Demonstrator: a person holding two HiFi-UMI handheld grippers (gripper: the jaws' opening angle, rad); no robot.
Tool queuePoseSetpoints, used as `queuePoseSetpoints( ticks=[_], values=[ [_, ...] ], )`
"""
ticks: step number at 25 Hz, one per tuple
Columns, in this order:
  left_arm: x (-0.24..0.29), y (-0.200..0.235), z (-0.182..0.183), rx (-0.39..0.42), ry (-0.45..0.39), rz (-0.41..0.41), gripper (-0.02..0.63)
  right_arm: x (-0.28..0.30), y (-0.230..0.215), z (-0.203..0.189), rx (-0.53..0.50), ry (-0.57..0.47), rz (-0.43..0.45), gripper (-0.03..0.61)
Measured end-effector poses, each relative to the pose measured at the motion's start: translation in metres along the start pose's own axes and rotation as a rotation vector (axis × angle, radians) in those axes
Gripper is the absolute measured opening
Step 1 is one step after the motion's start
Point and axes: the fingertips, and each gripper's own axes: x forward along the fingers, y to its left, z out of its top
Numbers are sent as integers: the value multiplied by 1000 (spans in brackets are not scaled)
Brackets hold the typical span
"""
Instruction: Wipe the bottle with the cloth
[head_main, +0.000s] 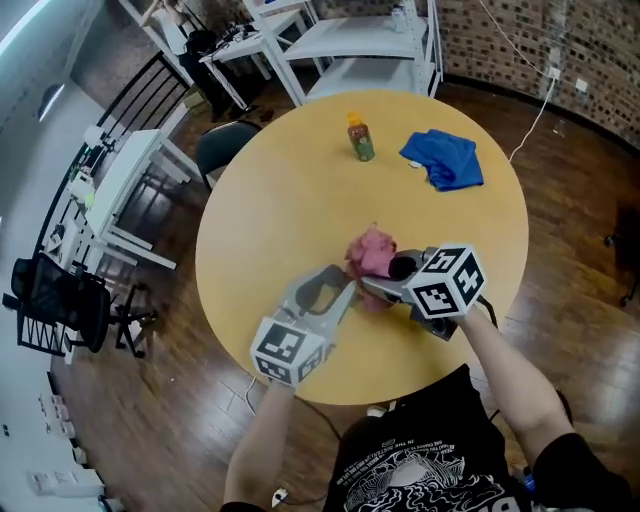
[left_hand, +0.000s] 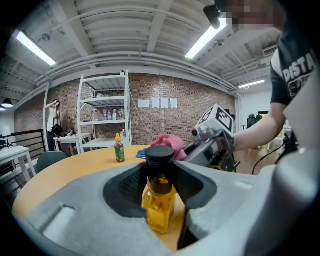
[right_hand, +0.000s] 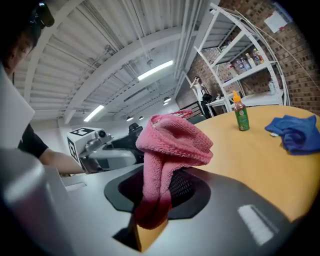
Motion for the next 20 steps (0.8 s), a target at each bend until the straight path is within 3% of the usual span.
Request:
queuePoseSetpoints(
  ticks=[10,13,16,20],
  values=[
    [-8,-12,-4,6,8,-6,160,26,-29,-85,60,157,-193,103],
    [-6,-11,-3,-4,13,3,160,21,-37,-98,13,228,-268,104],
    [-5,-10,-3,-3,18,8,160,5,-47,-80,-6,148,-370,104],
    [-4,-10,-2,-5,9,16,160,0,-39,-68,-17,35,-425,104]
  ],
)
